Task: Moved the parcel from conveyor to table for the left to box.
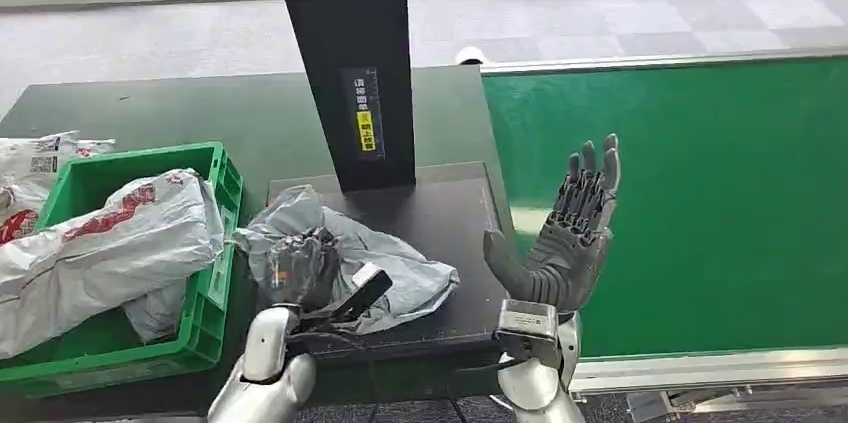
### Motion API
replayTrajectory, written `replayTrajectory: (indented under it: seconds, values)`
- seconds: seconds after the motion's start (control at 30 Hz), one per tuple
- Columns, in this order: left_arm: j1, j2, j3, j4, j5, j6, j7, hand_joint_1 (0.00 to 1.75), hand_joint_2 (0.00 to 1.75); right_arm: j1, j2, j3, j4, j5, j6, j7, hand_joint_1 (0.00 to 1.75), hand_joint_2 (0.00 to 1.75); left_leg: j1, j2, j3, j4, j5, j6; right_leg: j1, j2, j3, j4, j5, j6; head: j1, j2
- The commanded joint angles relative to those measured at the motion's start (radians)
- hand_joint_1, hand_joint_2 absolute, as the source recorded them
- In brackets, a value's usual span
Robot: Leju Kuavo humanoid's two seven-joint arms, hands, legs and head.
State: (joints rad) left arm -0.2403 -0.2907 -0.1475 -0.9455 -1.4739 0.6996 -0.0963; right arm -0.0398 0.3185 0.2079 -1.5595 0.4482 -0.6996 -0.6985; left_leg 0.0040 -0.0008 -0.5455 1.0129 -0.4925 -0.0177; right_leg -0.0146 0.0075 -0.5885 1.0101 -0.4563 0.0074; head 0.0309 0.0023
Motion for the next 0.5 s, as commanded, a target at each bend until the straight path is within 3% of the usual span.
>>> replayTrajectory:
  seconds: [0.03, 0.13, 0.5]
  values:
    - [0.118, -0.017, 0.195, -0.659, -0.047, -0.002, -0.120, 1.75, 1.75, 0.005, 0.031, -0.034, 0.031, -0.007, 0.001, 0.000, 0.00, 1.75, 0.001, -0.001, -0.001, 0.000, -0.001, 0.000, 0.001, 0.000, -0.001, -0.001, 0.000, -0.001, 0.000, 0.000]
    - [0.092, -0.058, 0.268, -0.857, 0.021, -0.002, -0.284, 1.75, 1.75, 0.023, 0.031, -0.053, 0.011, -0.010, 0.001, 0.000, 0.00, 1.75, 0.003, 0.002, -0.002, 0.001, -0.002, -0.001, 0.001, 0.002, -0.002, 0.001, 0.000, -0.001, 0.000, 0.000]
    - [0.092, -0.058, 0.268, -0.857, 0.021, -0.002, -0.284, 1.75, 1.75, 0.023, 0.031, -0.053, 0.011, -0.010, 0.001, 0.000, 0.00, 1.75, 0.002, -0.003, -0.001, -0.002, 0.001, 0.000, 0.000, -0.003, 0.000, -0.002, 0.001, -0.001, 0.000, 0.000]
